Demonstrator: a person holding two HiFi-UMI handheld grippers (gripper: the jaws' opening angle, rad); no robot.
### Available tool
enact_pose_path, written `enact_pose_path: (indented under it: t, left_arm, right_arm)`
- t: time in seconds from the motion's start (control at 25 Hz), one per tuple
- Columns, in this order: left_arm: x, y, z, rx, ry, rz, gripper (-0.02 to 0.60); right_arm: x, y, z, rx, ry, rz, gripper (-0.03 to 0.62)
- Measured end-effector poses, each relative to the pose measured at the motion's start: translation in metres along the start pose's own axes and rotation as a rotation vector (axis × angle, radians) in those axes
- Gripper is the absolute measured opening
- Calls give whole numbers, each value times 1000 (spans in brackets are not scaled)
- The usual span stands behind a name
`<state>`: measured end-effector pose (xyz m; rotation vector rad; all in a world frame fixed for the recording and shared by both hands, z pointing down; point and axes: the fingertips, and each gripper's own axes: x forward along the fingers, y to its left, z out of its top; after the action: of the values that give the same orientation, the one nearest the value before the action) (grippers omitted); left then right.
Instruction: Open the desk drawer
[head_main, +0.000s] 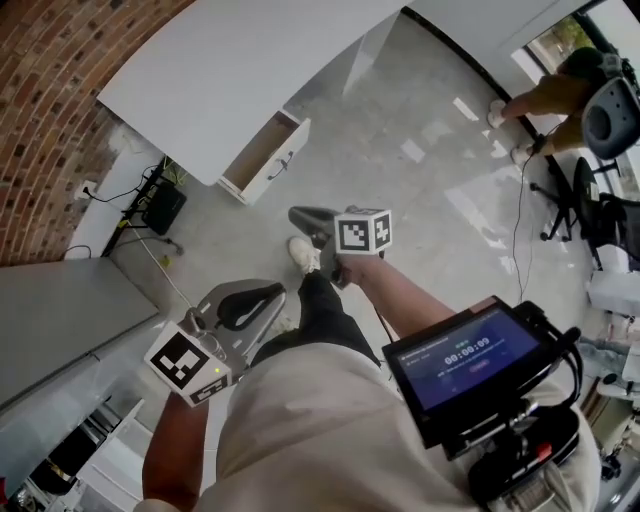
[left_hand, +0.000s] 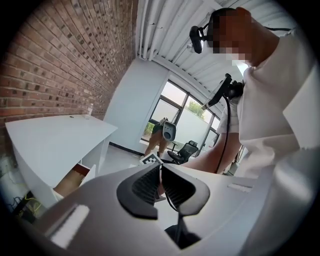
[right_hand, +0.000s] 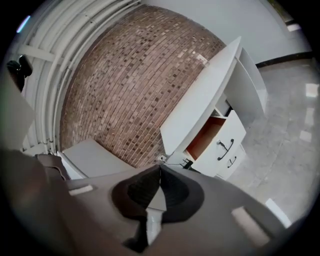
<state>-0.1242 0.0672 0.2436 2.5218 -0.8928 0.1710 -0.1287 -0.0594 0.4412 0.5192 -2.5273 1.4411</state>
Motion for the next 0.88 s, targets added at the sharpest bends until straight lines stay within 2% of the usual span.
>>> enact_pose_path:
  t: [0.16,0.48,0.72,0.88]
  left_arm:
    - [-18,-34,-2,8,-19,39,8]
    - [-65,-16,6,-16,-33,57,6]
    - [-85,-6,8,-37,-36,62,7]
    - [-79,-6,3,-40,-37,64,8]
  right_arm:
    - [-36,63,-11,-151,40,49,3]
    - [-22,164,2,-473,128,110,3]
    - [-12,214,-1,-634,171,149,3]
    - [-16,226,-9,-710,195,174,3]
